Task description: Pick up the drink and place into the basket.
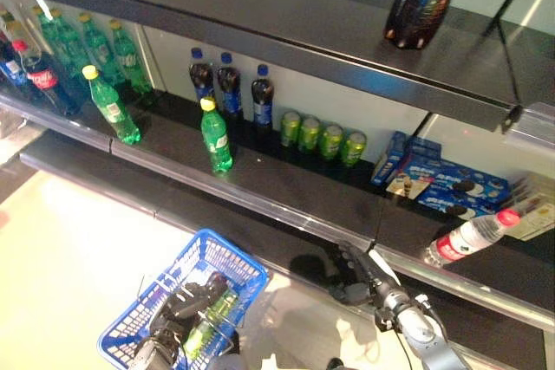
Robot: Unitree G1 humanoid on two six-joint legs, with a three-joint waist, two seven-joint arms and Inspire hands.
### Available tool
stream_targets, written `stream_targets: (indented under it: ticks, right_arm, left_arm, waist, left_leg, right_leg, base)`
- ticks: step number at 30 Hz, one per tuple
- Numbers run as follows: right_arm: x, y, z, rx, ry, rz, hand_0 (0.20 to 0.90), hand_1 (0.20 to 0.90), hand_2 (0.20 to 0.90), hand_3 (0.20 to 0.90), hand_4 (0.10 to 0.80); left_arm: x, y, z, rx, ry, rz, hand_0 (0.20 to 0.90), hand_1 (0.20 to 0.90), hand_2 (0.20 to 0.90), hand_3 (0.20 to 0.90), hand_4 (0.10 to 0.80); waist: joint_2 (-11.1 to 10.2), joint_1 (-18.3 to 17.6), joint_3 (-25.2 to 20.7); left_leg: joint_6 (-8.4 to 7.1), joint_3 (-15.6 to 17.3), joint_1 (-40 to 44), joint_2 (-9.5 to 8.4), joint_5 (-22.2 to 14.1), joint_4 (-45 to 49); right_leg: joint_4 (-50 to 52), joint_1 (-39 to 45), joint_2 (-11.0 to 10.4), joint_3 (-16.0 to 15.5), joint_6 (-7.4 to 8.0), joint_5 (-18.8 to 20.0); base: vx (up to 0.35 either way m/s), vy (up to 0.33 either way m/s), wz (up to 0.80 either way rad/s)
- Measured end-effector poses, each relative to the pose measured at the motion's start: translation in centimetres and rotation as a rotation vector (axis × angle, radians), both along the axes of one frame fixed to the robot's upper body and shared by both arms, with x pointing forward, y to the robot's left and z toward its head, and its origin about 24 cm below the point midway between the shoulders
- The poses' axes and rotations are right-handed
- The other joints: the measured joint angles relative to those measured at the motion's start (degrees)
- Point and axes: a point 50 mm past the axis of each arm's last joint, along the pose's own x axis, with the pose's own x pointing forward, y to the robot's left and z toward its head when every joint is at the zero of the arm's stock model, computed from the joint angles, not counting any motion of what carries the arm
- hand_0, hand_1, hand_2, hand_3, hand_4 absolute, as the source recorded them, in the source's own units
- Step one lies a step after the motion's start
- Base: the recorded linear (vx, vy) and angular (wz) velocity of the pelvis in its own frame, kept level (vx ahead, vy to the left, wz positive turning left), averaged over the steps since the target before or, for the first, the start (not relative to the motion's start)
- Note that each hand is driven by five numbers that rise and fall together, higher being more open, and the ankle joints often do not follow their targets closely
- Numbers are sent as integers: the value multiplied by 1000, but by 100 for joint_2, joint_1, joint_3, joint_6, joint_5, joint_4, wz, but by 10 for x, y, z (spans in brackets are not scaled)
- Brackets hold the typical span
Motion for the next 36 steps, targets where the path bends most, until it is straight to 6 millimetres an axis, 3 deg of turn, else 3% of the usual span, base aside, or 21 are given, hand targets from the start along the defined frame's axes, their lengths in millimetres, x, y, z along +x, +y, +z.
stream_targets:
  ticks: [6, 15, 22, 29, 30, 31, 32, 33, 36]
  right_arm:
    - [-31, -23, -28, -43, 159, -129, 900, 900, 900, 900, 800]
    - [-78, -40, -64, -23, 393, -296, 900, 900, 900, 900, 800]
    - [-108, -44, -79, -8, 498, -385, 900, 900, 900, 900, 800]
    - [-115, -46, -82, 10, 523, -438, 900, 900, 900, 900, 800]
    - [-114, -47, -82, 14, 525, -450, 900, 900, 900, 900, 800]
    - [-111, -49, -82, 10, 529, -454, 900, 900, 900, 900, 800]
    - [-104, -51, -81, 18, 519, -467, 900, 900, 900, 900, 800]
    - [-95, -51, -79, 51, 494, -499, 900, 900, 900, 900, 800]
    - [-87, -49, -79, 172, 464, -632, 900, 900, 900, 900, 800]
  left_arm:
    - [-17, -2, -16, 1, 94, 23, 300, 300, 300, 200, 100]
    - [-36, 4, -35, 31, 232, 29, 300, 300, 300, 200, 100]
    - [-38, 4, -40, 40, 273, 9, 300, 300, 300, 200, 100]
    - [-45, 4, -44, 37, 297, 4, 300, 300, 300, 200, 100]
    - [-46, 3, -44, 35, 295, 7, 300, 300, 300, 200, 100]
    - [-49, 0, -46, 28, 298, 11, 300, 300, 300, 200, 100]
    - [-52, -5, -48, 14, 302, 15, 300, 300, 300, 200, 100]
    - [-52, -8, -49, 2, 298, 21, 300, 300, 300, 200, 100]
    - [-46, -3, -47, 13, 289, 25, 300, 300, 300, 200, 100]
  waist:
    - [121, -115, -264]
    - [141, -329, -634]
    - [91, -396, -715]
    - [61, -517, -746]
    - [3, -459, -773]
    - [-28, -216, -777]
    - [-30, -77, -780]
    - [-9, 16, -720]
    - [-148, -28, -529]
  left_leg:
    - [5, 234, 91, 48, -63, -2]
    - [-87, 664, 276, 147, -137, -6]
    - [-105, 782, 295, 182, -150, -6]
    - [-165, 932, 407, 190, -231, -10]
    - [-151, 825, 455, 133, -301, 78]
    - [23, -34, 494, -236, -731, 281]
    - [265, -360, 516, -497, -945, 352]
    - [323, -387, 561, -589, -979, 334]
    - [405, 155, 675, -658, -1099, 415]
  right_leg:
    - [-1, -23, 5, 146, -1, 1]
    - [-1, -111, 56, 513, -21, 12]
    - [0, -185, 86, 646, -47, 32]
    - [52, -258, 106, 888, -70, 48]
    - [144, -377, 121, 1085, -77, 53]
    - [253, -590, 69, 1425, -118, 87]
    - [379, -791, 64, 1551, -195, 171]
    - [502, -951, 86, 1523, -274, 243]
    - [535, -1166, 54, 1506, -260, 492]
  base:
    - [11, -3, -12]
    - [25, -3, -21]
    - [19, -1, -10]
    - [2, 99, -17]
    - [-28, 242, -99]
    - [-36, 276, -156]
    - [-58, 273, -188]
    - [-68, 258, -165]
    - [-77, 174, -111]
